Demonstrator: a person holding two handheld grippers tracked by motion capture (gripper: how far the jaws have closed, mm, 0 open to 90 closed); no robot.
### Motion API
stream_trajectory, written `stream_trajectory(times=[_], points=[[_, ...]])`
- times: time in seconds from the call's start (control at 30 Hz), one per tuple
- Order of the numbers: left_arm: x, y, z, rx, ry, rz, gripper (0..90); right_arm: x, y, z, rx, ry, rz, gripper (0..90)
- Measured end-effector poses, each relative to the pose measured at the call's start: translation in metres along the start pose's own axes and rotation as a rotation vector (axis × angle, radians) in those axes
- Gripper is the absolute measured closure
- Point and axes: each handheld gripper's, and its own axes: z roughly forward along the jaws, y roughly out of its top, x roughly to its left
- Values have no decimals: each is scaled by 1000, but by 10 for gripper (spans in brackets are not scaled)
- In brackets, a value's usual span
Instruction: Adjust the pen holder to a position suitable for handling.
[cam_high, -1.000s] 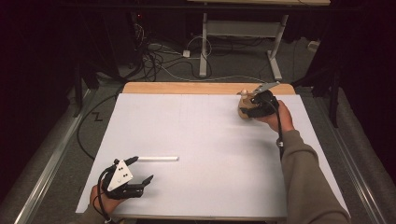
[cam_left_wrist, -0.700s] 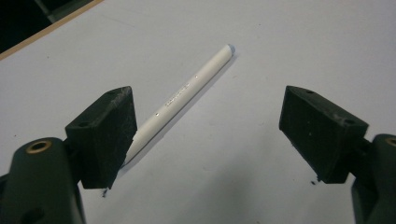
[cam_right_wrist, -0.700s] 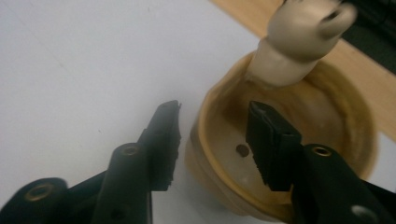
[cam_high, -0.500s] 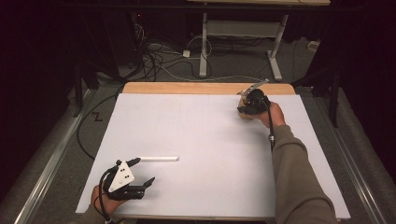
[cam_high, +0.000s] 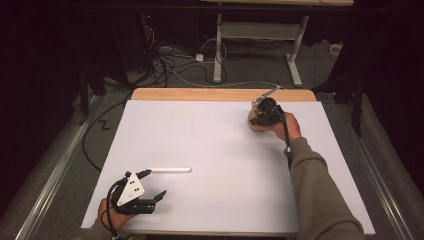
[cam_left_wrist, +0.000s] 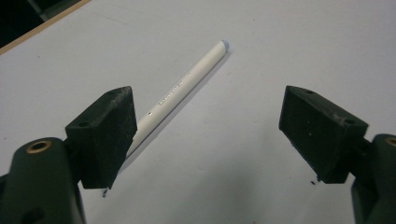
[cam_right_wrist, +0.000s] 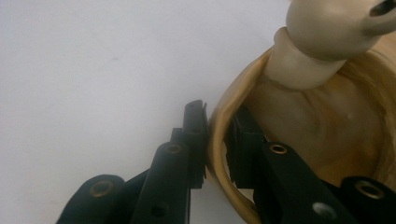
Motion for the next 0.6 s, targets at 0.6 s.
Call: stream_trajectory(times=[0.6], points=[[-3, 2, -1, 11, -1, 7, 183, 109, -1, -6, 48, 64, -68, 799]])
